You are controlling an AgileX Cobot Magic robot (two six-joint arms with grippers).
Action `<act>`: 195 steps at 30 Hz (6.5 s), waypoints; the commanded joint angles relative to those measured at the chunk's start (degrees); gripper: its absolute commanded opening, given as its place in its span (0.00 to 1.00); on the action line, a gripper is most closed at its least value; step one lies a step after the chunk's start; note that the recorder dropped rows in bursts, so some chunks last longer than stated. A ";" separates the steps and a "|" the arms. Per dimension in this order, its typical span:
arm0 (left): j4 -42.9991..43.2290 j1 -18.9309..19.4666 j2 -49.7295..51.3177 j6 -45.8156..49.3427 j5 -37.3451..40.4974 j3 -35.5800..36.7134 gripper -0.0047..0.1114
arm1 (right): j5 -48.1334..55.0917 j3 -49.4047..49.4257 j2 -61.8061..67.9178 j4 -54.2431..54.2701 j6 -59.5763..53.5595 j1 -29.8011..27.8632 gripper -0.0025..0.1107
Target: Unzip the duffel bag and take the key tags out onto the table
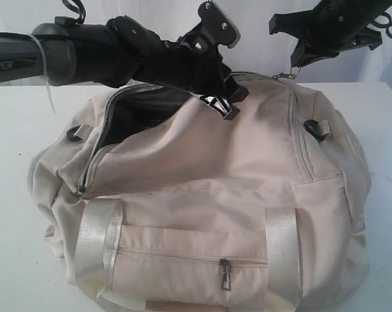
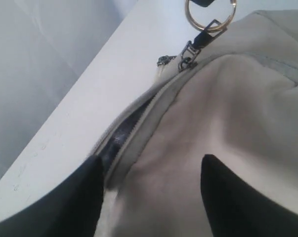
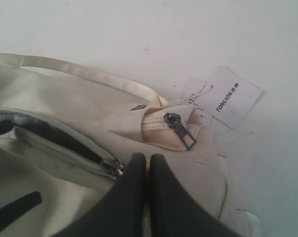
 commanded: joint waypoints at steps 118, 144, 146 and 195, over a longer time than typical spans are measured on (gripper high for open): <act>5.44 2.51 -3.82 -4.75 10.92 -0.55 0.11 | 10.77 14.85 -5.96 9.85 -14.55 -2.75 0.02; 4.80 -2.54 3.38 4.79 -0.12 -6.78 0.30 | 7.55 14.85 -5.96 11.32 -5.23 -2.75 0.02; 4.80 -2.54 3.38 4.79 -0.64 -6.78 0.15 | 7.78 14.85 -5.96 11.58 -5.09 -2.75 0.02; 5.79 -1.99 0.33 -3.16 8.71 -6.78 0.04 | -5.91 25.48 -16.50 16.15 -10.53 -2.75 0.12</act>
